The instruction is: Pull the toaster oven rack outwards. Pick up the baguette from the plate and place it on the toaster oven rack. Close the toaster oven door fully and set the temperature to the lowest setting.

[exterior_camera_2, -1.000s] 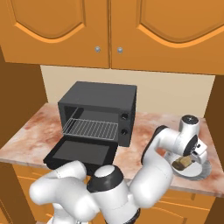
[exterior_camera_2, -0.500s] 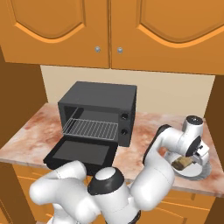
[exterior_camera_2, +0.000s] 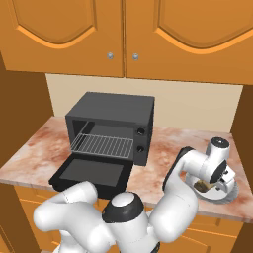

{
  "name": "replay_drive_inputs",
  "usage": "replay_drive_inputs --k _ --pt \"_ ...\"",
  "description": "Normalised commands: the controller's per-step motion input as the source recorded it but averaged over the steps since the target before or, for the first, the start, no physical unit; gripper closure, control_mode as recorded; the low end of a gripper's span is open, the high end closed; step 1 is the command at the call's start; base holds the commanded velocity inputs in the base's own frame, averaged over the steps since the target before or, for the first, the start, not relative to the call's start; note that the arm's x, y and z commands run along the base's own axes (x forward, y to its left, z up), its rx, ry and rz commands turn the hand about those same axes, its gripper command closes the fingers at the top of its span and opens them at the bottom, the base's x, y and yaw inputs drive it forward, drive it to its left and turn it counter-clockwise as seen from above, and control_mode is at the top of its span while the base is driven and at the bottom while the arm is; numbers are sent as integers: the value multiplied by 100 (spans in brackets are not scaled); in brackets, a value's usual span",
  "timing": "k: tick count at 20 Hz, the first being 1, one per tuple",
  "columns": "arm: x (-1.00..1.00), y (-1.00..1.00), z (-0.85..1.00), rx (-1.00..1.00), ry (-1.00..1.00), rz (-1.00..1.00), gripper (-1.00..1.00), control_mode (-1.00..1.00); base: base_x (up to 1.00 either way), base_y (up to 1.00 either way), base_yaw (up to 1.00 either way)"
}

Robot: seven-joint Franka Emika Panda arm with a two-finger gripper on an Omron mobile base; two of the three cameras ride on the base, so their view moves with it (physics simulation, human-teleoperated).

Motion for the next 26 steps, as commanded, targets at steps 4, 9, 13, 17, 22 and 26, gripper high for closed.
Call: replay_drive_inputs --k 4,9,13,17,22,26 --pt "0 3 -23 0 0 0 -100 -100 0 0 0" --pt "0 0 0 0 0 0 100 -100 0 0 0" --pt "-13 0 7 0 -1 1 100 -100 0 0 0" --pt "-64 29 64 -1 -16 7 100 -100 0 0 0" --pt "-84 78 92 -9 -20 14 100 -100 0 0 0" --pt "-81 100 79 -16 -13 25 100 -100 0 0 0"
